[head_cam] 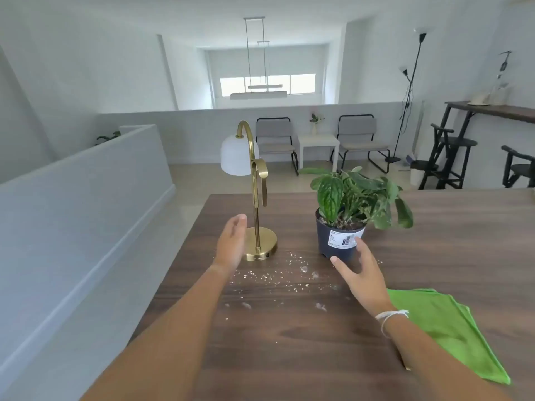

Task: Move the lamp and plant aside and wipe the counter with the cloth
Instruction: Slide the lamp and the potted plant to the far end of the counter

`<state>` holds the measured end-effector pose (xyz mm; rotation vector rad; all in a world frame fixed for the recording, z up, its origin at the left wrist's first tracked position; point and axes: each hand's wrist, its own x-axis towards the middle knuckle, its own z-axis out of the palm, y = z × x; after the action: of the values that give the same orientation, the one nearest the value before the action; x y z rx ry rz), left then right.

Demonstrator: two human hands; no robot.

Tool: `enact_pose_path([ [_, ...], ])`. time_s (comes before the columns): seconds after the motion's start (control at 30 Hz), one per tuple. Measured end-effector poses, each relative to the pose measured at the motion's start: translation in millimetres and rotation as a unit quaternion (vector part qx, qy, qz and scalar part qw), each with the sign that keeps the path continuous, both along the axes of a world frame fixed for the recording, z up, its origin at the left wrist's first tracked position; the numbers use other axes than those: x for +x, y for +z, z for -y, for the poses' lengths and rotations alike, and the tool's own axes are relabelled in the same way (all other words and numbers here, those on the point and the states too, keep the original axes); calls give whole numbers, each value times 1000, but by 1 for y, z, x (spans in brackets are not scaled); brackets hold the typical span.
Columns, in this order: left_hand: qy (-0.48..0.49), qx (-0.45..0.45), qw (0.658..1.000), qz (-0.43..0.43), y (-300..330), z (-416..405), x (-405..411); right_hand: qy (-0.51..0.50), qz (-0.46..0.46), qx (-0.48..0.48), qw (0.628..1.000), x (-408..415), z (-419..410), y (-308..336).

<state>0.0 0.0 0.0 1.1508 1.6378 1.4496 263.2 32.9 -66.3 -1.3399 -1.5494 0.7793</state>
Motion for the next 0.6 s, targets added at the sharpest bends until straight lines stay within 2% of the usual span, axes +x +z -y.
enact_pose_path([
  [0.07,8,19,998,65,5,-12,4,-3,-10,17,1000,1,-12,2],
  [0.13,11,33,995,94,12,-25,7,-7,-12,28,1000,0,-22,2],
  [0.47,-48,63,987,143,13,-66,7,-60,-66,49,995,-14,-45,-2],
  [0.6,-79,80,972,207,13,-73,3,-77,-82,48,992,-22,-48,-4],
])
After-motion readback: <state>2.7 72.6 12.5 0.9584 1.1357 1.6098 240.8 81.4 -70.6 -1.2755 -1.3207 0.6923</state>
